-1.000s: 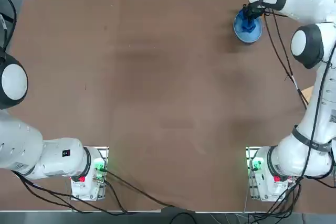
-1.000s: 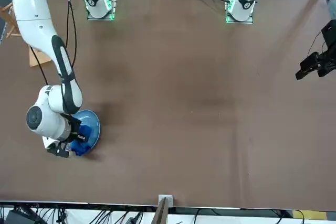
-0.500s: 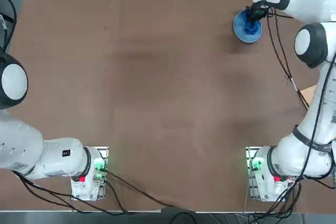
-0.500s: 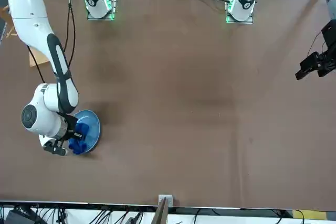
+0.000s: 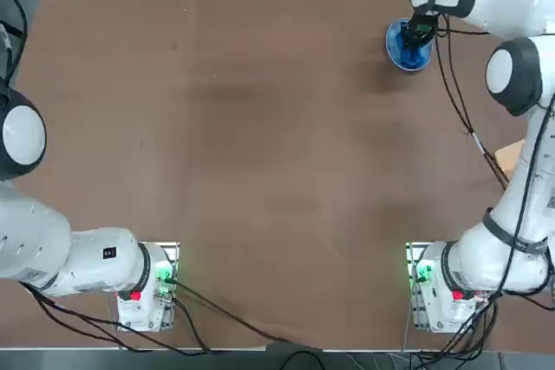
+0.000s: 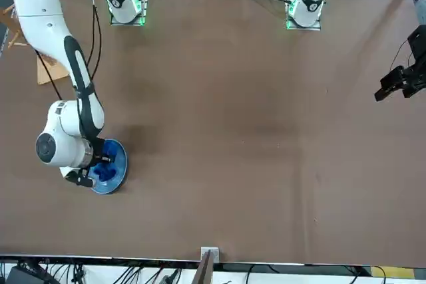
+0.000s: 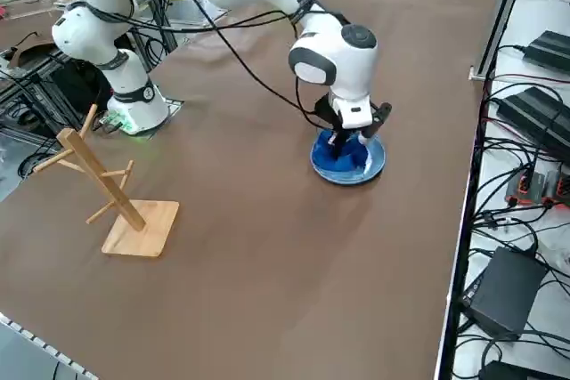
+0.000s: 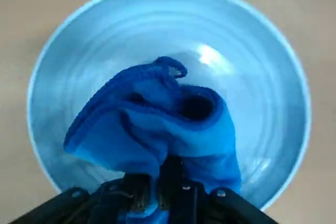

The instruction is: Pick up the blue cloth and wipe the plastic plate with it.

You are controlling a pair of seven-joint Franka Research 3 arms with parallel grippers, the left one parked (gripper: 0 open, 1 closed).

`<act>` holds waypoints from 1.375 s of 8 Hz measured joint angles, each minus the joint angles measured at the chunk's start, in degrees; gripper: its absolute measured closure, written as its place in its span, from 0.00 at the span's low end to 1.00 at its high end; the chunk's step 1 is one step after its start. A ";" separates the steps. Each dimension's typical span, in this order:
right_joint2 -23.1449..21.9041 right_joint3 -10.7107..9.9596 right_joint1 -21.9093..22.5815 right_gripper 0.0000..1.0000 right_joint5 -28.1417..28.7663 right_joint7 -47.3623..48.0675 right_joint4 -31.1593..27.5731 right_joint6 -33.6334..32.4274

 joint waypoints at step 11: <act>0.98 -1.16 0.41 0.90 1.89 -1.99 7.45 -1.46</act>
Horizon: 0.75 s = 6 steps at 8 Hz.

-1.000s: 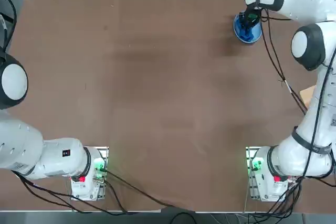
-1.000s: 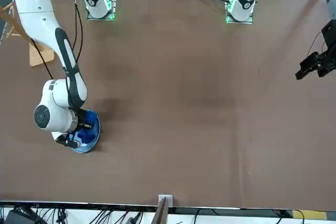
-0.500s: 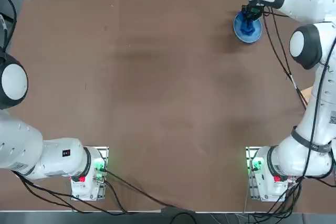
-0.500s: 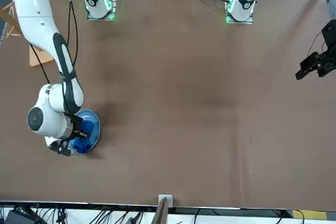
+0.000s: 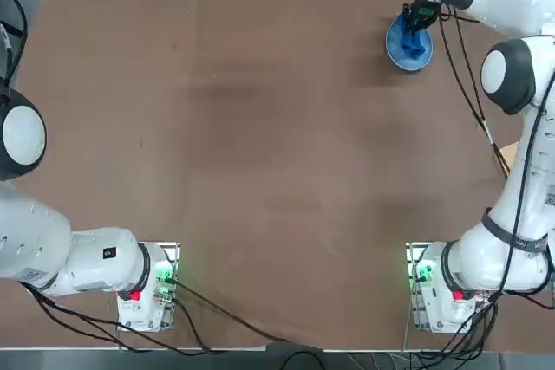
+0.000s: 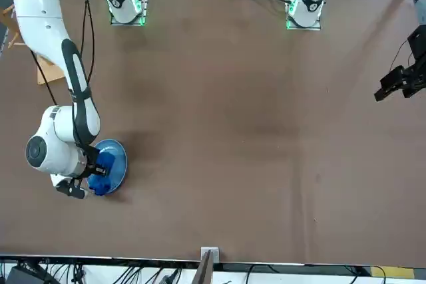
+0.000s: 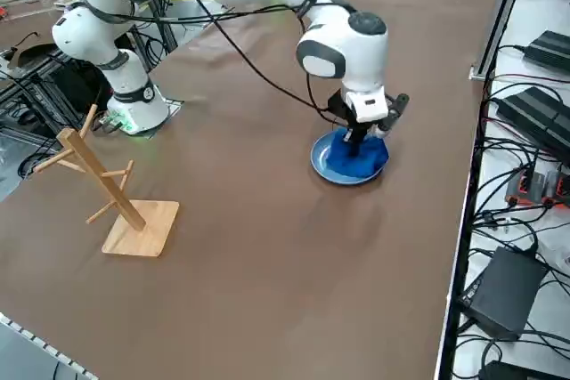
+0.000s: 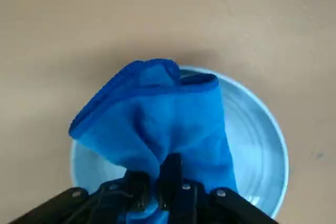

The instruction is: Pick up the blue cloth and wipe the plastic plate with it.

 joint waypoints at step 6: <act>-8.39 0.57 8.67 0.90 0.74 10.53 -0.16 -8.98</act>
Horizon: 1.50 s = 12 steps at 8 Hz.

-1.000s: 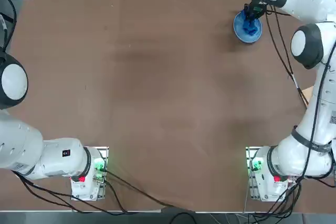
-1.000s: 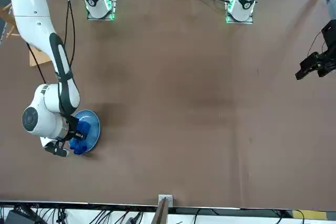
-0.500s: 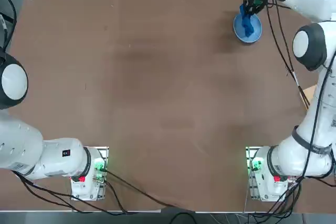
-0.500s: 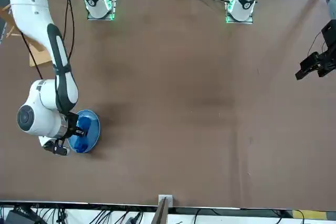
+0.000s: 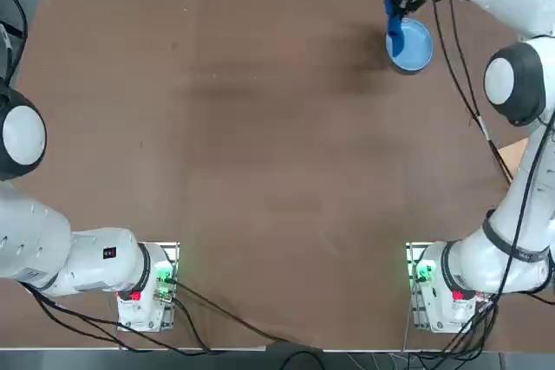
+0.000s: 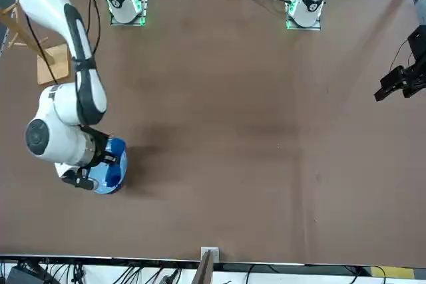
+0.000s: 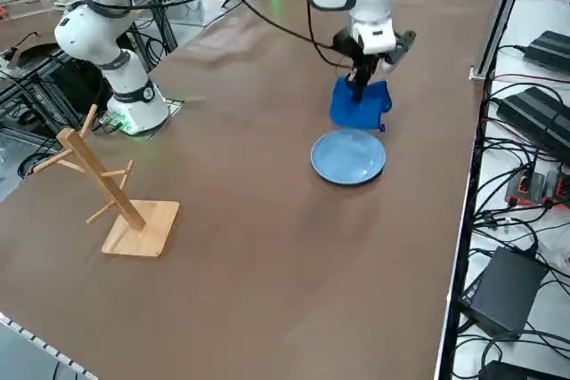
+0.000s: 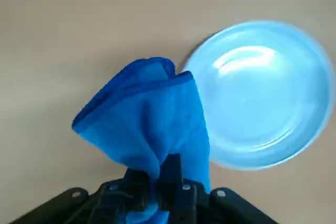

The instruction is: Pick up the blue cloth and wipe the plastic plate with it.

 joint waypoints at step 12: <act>-10.88 -0.06 14.47 0.90 1.88 14.39 -24.34 0.19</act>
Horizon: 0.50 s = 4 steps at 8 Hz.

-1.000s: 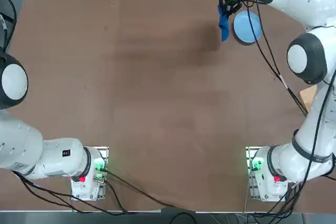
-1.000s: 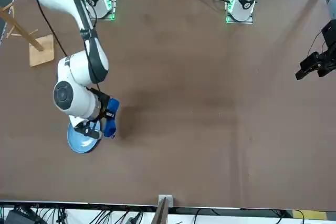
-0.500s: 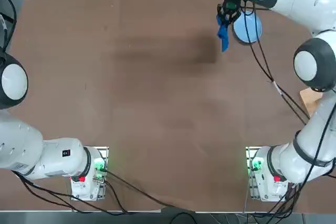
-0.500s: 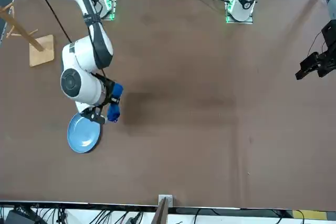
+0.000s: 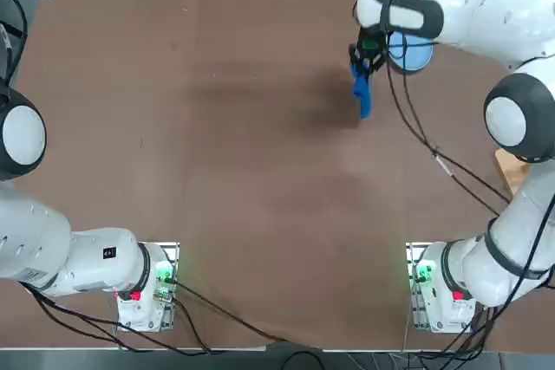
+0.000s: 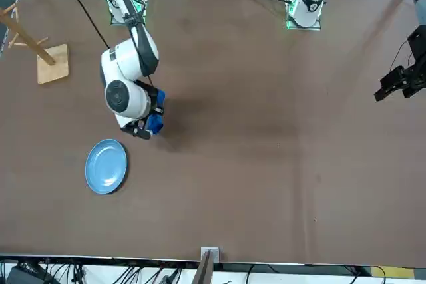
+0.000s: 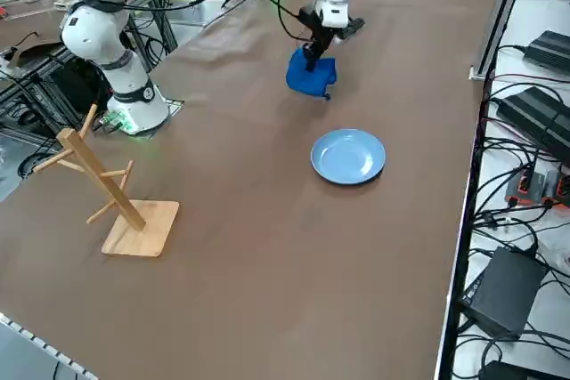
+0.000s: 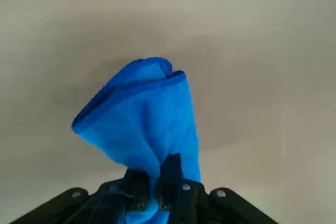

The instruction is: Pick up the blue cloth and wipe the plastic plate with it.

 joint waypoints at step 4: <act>-0.54 -0.53 0.22 0.90 -0.04 0.04 -9.53 10.29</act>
